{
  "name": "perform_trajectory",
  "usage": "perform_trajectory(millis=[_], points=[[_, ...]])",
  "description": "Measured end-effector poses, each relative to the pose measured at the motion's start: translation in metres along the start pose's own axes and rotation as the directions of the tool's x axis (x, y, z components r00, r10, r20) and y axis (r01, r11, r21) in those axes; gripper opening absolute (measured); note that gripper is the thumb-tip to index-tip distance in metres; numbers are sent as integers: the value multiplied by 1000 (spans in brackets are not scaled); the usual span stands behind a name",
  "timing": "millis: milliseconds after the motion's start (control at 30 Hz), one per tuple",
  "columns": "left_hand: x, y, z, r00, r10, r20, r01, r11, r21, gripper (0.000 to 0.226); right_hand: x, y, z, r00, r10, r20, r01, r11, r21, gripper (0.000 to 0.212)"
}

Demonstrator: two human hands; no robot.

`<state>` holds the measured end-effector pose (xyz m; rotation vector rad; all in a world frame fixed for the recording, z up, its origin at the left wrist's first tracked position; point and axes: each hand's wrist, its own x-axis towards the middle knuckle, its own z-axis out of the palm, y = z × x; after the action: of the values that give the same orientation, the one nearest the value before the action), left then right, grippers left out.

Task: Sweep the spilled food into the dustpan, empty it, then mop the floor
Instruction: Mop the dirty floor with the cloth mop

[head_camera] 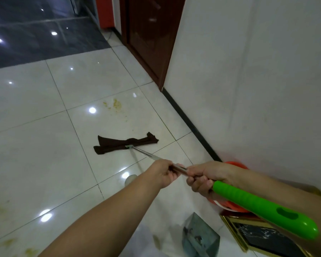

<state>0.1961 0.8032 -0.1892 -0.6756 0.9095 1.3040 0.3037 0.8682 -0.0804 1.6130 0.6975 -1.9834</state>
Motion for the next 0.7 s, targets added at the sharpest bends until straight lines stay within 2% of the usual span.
perform_trajectory(millis=[133,300,500,700], points=[[17,35,9,999,26,-23,-26,1000,0,13,9,-35,15,998,-53,-16,53,999,-5,14],[45,88,26,998,48,-29,-48,999,-1,13,24,-89,30,998,-57,-27,56,998,-16,17],[76,165,48,992,97,-82,-91,994,66,23,39,-169,55,998,-68,-13,67,997,-36,22],[106,247,64,982,130,-134,-119,989,82,21,58,-247,87,998,-68,-17,67,997,-49,29]])
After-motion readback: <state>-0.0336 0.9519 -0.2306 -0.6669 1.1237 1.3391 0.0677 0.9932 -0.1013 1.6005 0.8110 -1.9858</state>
